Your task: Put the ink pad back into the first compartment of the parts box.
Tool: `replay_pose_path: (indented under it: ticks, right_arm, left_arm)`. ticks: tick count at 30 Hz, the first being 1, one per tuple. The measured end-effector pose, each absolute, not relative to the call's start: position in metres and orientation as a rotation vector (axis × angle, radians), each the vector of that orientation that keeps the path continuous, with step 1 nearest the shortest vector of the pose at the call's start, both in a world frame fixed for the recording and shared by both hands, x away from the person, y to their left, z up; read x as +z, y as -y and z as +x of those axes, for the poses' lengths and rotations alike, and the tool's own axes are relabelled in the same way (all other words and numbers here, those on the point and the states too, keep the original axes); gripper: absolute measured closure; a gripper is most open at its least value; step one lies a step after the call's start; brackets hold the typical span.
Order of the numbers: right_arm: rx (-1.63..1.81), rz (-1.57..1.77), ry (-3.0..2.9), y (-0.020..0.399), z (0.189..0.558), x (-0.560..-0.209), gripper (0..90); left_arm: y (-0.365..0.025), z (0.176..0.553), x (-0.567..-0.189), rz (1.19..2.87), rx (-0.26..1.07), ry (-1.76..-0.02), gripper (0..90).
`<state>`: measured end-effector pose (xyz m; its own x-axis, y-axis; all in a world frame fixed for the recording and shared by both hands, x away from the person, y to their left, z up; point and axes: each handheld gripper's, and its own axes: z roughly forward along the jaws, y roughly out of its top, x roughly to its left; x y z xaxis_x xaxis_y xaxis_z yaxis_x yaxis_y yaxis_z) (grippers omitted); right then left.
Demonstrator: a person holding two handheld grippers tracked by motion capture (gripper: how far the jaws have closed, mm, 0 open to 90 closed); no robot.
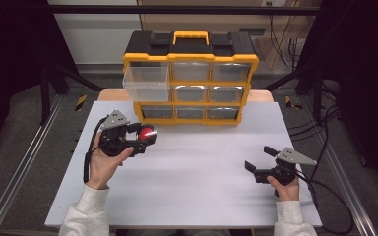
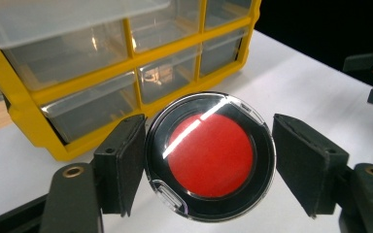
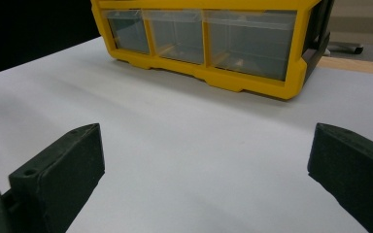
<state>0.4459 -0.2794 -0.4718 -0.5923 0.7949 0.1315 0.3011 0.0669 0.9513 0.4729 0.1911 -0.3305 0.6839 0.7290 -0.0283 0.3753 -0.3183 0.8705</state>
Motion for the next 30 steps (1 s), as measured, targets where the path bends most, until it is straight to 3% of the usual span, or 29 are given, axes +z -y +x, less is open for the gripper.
replay_pose_path:
  ticks: [30]
  right_arm:
    - [1.540, 1.083, -1.917, 0.280, 0.446, -0.471, 0.4]
  left_arm:
    - [-0.200, 0.479, -0.267, 1.845, 0.508, -0.807, 29.8]
